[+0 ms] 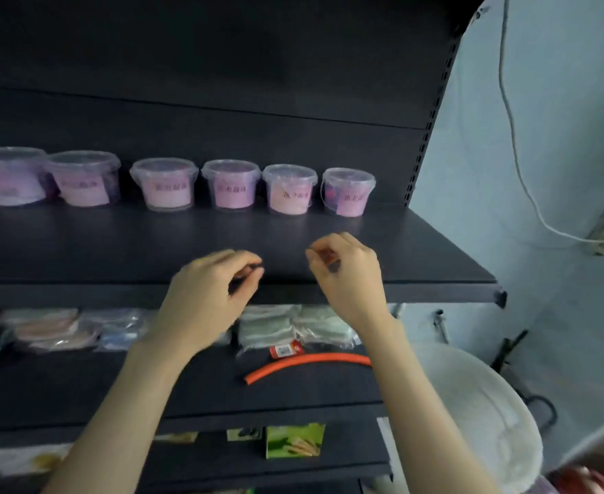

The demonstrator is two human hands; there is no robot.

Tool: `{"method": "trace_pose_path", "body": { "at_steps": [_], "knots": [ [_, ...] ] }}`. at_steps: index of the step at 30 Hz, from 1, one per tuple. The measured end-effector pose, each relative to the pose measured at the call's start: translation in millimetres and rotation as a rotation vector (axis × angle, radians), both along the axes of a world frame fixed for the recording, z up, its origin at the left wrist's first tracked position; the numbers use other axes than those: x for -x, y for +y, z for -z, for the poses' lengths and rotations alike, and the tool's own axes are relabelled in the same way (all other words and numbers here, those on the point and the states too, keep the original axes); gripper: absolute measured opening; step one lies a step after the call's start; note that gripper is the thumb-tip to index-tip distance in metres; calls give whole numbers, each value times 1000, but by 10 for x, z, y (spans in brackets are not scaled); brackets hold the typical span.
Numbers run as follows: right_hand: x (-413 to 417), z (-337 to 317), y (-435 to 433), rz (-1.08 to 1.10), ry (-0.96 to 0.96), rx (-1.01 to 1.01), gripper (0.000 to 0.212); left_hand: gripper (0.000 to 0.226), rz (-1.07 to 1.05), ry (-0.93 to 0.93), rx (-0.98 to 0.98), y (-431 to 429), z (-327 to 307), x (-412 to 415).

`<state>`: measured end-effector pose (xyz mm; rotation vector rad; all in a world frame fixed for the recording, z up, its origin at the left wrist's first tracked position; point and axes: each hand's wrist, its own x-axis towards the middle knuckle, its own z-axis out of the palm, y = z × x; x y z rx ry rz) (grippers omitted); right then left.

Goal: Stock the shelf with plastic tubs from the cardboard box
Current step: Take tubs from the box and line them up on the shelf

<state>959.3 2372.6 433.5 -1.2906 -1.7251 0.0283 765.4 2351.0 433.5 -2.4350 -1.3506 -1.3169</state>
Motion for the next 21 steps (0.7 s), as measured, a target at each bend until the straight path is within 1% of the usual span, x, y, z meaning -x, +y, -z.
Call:
{"method": "trace_pose_path", "body": {
  "at_steps": [2,4,8,11,12,14,17,20,21],
  "knots": [
    [203,237,-317,-38,43,35,8,19,-30,19,50,-343,279,224],
    [407,549,-641,-77,38,82,10,15,-68,42,104,-694,621,474],
    [777,1217,-1249,-147,33,224,14,19,-157,30,262,-1400,1248,902],
    [1073,1597,-1626,-147,39,306,11,18,-208,35,397,-1892,1476,1159],
    [1199,1709,-1750,-140,50,337,11,16,-235,76,417,-2029,1508,1269],
    [1450,1884,-1928,-181,46,415,13,17,-297,137,438,-2227,1561,1490],
    [1802,2106,-2053,-222,13,499,15,17,-336,96,511,-2366,1689,1804],
    [2189,2329,-2059,-215,-72,563,16,19,-372,72,513,-2406,1921,2152],
    [2341,2420,-2047,-215,-73,601,16,20,-380,60,529,-2404,2040,2286]
  ]
}}
